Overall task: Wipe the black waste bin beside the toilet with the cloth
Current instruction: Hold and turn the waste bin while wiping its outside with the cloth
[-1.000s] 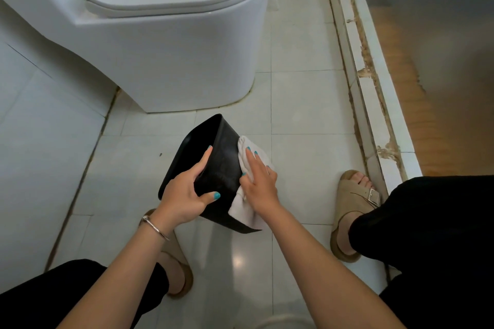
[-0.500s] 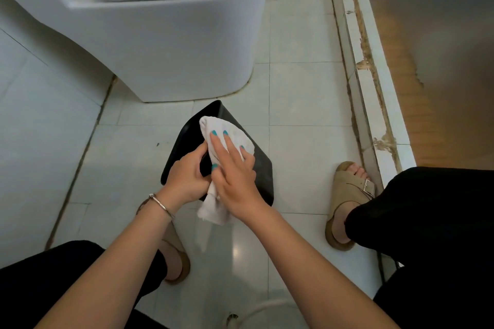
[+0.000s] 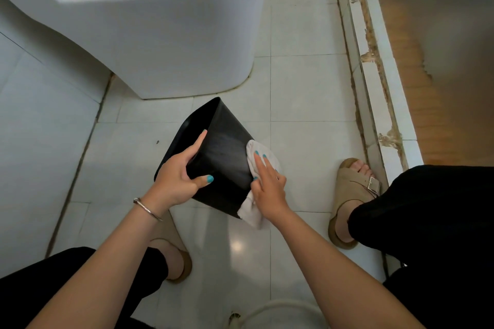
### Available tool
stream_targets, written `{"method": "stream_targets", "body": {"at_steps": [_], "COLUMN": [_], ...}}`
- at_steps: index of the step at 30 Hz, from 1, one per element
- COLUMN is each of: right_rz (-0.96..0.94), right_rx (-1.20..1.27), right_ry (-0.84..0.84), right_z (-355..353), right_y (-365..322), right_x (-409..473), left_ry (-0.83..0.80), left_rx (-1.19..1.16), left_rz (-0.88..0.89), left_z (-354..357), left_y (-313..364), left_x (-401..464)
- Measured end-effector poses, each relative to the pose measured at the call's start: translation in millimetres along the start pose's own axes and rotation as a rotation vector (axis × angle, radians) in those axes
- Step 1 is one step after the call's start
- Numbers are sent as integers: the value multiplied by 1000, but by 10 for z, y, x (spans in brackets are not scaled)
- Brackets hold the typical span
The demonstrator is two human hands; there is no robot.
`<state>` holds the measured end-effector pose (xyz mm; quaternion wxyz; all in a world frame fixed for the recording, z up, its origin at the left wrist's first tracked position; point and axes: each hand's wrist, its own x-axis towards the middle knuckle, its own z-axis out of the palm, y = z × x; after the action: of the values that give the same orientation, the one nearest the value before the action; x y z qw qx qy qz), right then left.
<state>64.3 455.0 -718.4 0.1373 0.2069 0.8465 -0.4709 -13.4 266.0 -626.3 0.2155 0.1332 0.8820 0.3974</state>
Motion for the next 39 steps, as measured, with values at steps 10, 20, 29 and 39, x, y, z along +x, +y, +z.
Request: {"method": "stream_targets", "body": {"at_steps": [10,20,29,39], "right_rz": [-144,-340,119,67], "right_rx": [-45,401,1205,363], "right_ry": [-70,-93,-209,73], "right_z": [29,-281,-726,-580], "right_y": [-609,-1013,-785,-288], "right_x": [-213,-277,62,191], "left_ry": [68,117,147,123], "left_rx": [6,-117,-78,-82], "left_rz": [-33,-12,-17,-33], "left_z": [-7,67,133,148], "left_y": [-32,-47,-88,-95], "left_x": [48,140,109,47]}}
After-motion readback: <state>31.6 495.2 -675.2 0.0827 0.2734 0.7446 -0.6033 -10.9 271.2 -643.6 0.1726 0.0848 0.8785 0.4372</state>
